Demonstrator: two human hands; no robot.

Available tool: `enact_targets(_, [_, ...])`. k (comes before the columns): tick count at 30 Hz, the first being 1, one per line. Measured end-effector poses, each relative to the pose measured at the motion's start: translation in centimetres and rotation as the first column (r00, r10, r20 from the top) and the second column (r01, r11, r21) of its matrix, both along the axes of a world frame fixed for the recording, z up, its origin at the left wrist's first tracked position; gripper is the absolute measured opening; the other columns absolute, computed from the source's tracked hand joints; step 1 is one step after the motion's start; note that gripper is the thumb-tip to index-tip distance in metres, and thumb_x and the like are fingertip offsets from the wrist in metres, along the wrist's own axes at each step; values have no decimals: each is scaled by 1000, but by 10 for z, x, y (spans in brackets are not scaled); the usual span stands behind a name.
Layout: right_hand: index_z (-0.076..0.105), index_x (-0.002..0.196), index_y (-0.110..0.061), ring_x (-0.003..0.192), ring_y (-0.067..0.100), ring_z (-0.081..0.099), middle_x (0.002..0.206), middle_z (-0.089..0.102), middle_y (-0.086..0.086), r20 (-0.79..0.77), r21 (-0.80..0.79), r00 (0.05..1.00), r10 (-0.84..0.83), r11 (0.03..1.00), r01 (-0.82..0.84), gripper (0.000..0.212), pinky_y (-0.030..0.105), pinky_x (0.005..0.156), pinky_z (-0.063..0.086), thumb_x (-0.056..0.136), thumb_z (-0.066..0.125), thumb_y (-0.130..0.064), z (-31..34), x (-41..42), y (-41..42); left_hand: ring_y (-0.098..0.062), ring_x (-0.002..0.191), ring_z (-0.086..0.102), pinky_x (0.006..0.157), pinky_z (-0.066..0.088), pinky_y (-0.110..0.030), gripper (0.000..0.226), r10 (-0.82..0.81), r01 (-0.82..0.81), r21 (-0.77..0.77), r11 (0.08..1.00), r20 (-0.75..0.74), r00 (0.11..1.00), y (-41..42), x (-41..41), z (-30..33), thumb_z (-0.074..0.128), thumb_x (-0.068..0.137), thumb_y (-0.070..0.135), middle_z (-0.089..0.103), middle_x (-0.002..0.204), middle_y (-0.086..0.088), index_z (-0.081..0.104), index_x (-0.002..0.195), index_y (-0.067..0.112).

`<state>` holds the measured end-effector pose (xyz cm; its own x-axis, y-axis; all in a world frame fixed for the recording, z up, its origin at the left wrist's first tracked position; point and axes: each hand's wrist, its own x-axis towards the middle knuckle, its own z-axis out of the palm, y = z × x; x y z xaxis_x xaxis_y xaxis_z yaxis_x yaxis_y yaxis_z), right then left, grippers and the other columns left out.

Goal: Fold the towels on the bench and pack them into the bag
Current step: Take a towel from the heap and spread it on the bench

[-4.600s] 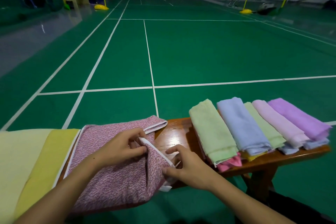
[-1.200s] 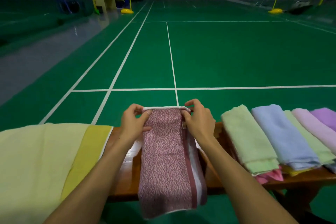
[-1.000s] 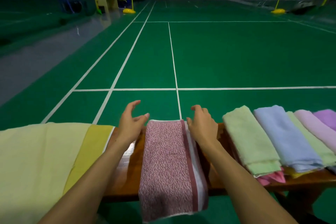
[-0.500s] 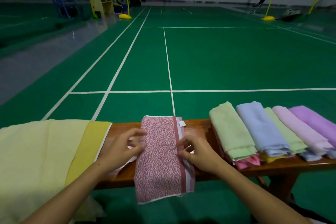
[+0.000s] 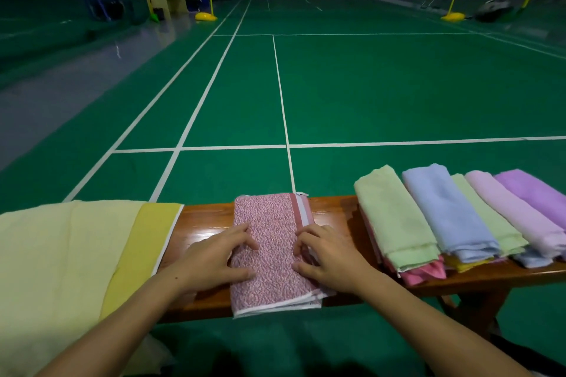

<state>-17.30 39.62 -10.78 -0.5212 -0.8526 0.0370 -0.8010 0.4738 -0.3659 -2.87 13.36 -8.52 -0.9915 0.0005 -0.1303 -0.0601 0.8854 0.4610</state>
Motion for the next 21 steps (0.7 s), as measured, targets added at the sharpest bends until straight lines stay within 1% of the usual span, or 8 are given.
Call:
enact_targets(3, [60, 117, -36, 139, 13, 42, 151, 48, -10, -20, -12, 999, -28, 1000, 28, 32, 38, 111, 42, 98, 57, -61, -1, -5, 0, 4, 147, 38, 112, 41, -30, 37, -15, 14, -4, 1000, -107, 994, -3, 0, 0, 74, 81, 72, 34, 160, 32, 63, 110, 51])
enact_targets(5, [62, 119, -35, 138, 13, 40, 148, 49, -11, -12, -19, 999, -32, 999, 32, 36, 39, 113, 42, 97, 58, -63, 1, -7, 3, 5, 144, 40, 112, 41, -30, 43, -44, 41, -33, 999, -95, 994, -4, 4, 0, 70, 76, 82, 41, 157, 32, 64, 106, 51])
enact_targets(7, [65, 117, -37, 129, 8, 42, 133, 52, -15, 13, -54, 1000, -9, 998, 10, 37, 37, 109, 44, 94, 60, -66, 6, -7, 9, 5, 146, 38, 114, 39, -30, 55, -72, 66, -99, 993, -48, 996, -2, 11, -1, 66, 70, 89, 38, 159, 32, 62, 110, 51])
enact_targets(9, [65, 116, -38, 119, 4, 45, 121, 52, -17, 87, -64, 995, 41, 997, -36, 40, 34, 103, 47, 91, 62, -69, 11, -4, 16, 3, 150, 32, 117, 34, -31, 66, -84, 83, -147, 986, -4, 996, 0, 17, 0, 64, 68, 92, 30, 164, 30, 58, 120, 53])
enact_targets(11, [65, 118, -39, 118, 2, 47, 121, 51, -17, 170, -30, 983, 74, 997, -70, 45, 32, 103, 47, 87, 66, -72, 13, 0, 22, 1, 153, 26, 120, 31, -33, 71, -93, 94, -175, 980, 14, 996, 1, 21, -1, 64, 67, 92, 24, 167, 30, 54, 126, 54])
enact_targets(12, [65, 120, -39, 121, 2, 46, 124, 50, -18, 174, -14, 981, 82, 997, -81, 48, 31, 104, 46, 85, 67, -73, 12, 2, 25, 1, 154, 25, 120, 30, -33, 71, -97, 98, -187, 977, 14, 995, 1, 22, -1, 63, 68, 92, 22, 168, 29, 53, 127, 54])
enact_targets(16, [66, 125, -38, 126, 4, 43, 133, 48, -18, 77, 15, 990, 119, 993, -121, 54, 29, 106, 43, 83, 71, -70, 9, 3, 29, -1, 153, 27, 120, 31, -34, 66, -95, 92, -211, 973, -2, 996, 3, 20, -2, 63, 71, 89, 25, 167, 28, 55, 125, 53])
enact_targets(21, [68, 123, -36, 122, 7, 44, 131, 49, -15, 4, 41, 993, 116, 992, -116, 51, 30, 102, 45, 85, 69, -69, 12, 4, 23, -1, 141, 42, 112, 41, -32, 43, -75, 60, -212, 975, -65, 995, 3, 13, -6, 63, 78, 77, 41, 156, 30, 64, 111, 49])
